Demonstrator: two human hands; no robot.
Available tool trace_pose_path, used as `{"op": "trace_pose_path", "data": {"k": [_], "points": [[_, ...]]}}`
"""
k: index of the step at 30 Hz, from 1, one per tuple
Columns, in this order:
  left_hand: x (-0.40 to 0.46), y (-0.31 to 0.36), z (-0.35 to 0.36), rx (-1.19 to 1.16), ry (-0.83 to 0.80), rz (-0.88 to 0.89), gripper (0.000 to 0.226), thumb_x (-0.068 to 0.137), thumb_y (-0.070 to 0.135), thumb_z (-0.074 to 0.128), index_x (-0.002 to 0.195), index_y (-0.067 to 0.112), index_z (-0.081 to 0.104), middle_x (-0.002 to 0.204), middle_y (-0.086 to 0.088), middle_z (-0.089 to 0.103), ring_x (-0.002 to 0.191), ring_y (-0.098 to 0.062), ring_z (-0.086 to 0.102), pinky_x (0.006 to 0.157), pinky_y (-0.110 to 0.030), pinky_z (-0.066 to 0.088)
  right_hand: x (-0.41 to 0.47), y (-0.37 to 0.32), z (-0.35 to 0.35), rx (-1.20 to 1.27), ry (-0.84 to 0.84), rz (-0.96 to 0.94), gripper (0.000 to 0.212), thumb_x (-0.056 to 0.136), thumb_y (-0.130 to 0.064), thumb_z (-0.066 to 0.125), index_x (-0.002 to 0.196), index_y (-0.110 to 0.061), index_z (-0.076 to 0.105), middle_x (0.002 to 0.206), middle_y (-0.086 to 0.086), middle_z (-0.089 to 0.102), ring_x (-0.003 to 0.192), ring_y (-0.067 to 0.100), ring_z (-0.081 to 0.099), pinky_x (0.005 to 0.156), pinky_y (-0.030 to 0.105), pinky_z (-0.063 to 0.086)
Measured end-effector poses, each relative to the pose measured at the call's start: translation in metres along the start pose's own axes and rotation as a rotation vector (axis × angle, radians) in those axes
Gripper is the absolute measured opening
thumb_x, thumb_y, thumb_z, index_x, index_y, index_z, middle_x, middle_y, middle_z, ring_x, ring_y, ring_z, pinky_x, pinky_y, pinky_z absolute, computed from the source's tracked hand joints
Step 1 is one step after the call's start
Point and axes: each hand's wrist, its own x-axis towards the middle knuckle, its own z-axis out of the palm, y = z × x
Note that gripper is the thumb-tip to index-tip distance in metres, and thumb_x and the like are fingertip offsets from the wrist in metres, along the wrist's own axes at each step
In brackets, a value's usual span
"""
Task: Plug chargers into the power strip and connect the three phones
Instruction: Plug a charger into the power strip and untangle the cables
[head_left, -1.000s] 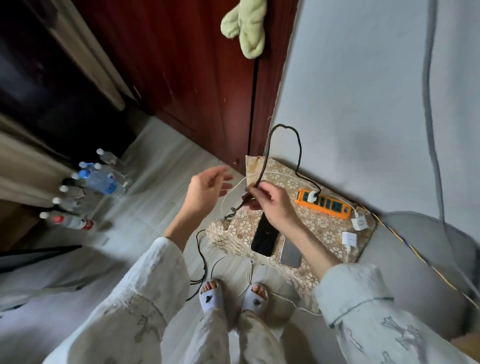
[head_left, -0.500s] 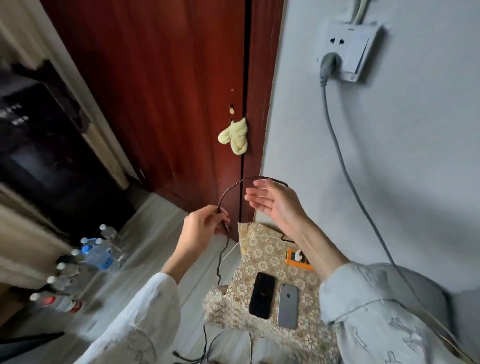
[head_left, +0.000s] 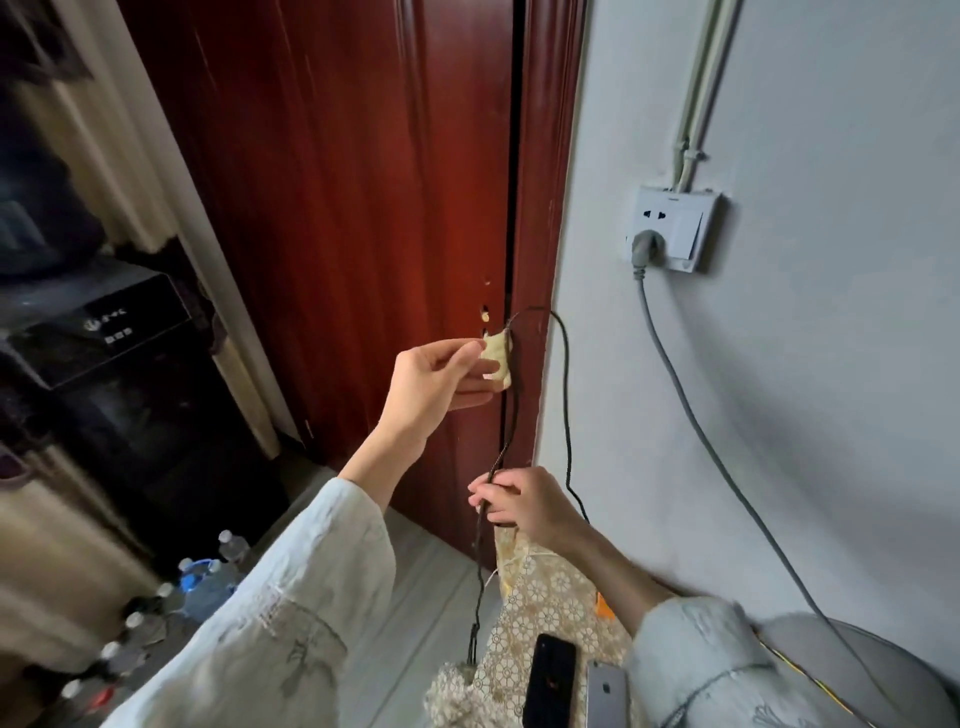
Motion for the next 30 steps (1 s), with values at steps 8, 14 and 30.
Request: {"op": "trace_pose_path", "data": {"k": [8,14,30], "points": [[-0.029,-0.063,-0.025,0.31,-0.286,-0.185,0.036,0.094,0.013,0.046,0.13,0.007,0.048,0.127,-0.005,0.058,0.116,-0.012,0.054,0.089,-0.013,0.045,0.02,-0.085,-0.058,0.561,0.111,-0.102,0.021,0.09,-0.013,0.054,0.077,-0.009,0.07,0.079,0.011,0.074,0.073,0.022,0.072,0.071,0.03,0.059],[-0.027,-0.067,-0.014,0.416,-0.245,0.003,0.047,0.09,0.007,0.053,0.134,0.008,0.039,0.128,0.004,0.048,0.122,-0.014,0.044,0.1,-0.015,0.038,0.03,-0.133,-0.076,0.922,0.068,-0.046,0.016,0.092,-0.014,0.053,0.086,-0.002,0.062,0.081,0.012,0.074,0.075,0.021,0.072,0.07,0.027,0.059],[-0.011,-0.013,-0.034,-0.132,0.002,-0.071,0.016,0.092,0.009,0.049,0.089,0.005,0.064,0.084,-0.011,0.074,0.082,-0.021,0.072,0.07,-0.027,0.059,0.016,-0.057,-0.032,0.48,-0.102,0.101,0.029,0.094,-0.019,0.047,0.119,-0.006,0.054,0.125,0.014,0.059,0.11,0.023,0.058,0.102,0.037,0.043]]}}
